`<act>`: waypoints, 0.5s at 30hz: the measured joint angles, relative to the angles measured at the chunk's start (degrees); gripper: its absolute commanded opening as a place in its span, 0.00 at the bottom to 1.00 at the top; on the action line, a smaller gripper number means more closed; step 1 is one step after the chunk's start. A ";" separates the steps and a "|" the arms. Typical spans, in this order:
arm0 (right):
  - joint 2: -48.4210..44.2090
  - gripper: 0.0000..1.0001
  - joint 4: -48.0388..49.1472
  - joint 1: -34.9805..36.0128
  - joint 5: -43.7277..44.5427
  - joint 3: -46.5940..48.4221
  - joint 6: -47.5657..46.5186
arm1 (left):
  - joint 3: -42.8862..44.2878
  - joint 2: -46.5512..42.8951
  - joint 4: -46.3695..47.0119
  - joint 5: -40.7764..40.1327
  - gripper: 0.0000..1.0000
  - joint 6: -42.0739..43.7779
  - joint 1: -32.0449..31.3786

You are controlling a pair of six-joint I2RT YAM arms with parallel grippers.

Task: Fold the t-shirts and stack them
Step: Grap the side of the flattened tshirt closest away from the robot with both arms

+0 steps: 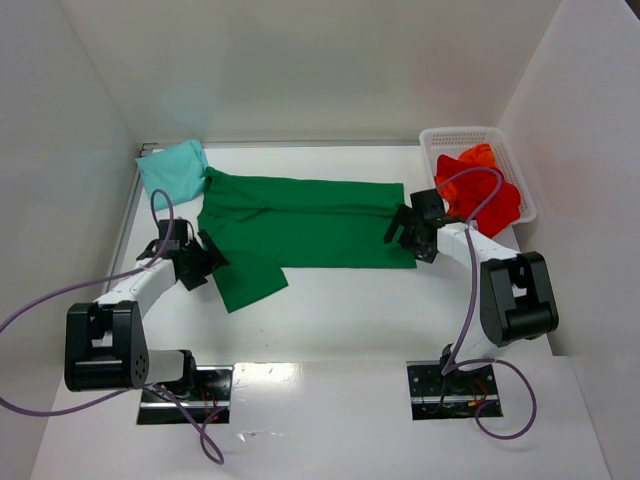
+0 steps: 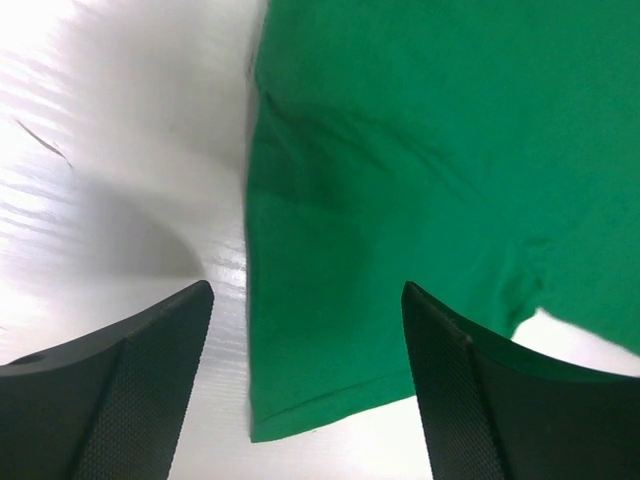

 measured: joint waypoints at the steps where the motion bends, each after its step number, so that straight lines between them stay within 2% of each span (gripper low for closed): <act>1: 0.07 0.99 0.05 -0.02 -0.02 -0.10 0.00 | -0.18 0.40 0.00 -0.09 0.82 0.00 -0.42; 7: 0.63 0.99 0.90 -0.16 -0.66 -0.81 0.00 | -0.50 1.87 0.21 -0.95 0.79 -0.04 -2.35; 10: 0.88 0.99 1.05 -0.38 -0.87 -0.83 0.02 | -0.47 2.57 1.15 -1.28 0.72 -0.16 -2.73; 15: 0.91 0.99 1.25 -0.93 -0.99 -0.89 0.02 | 0.31 4.51 2.59 -2.09 0.54 -0.36 -3.85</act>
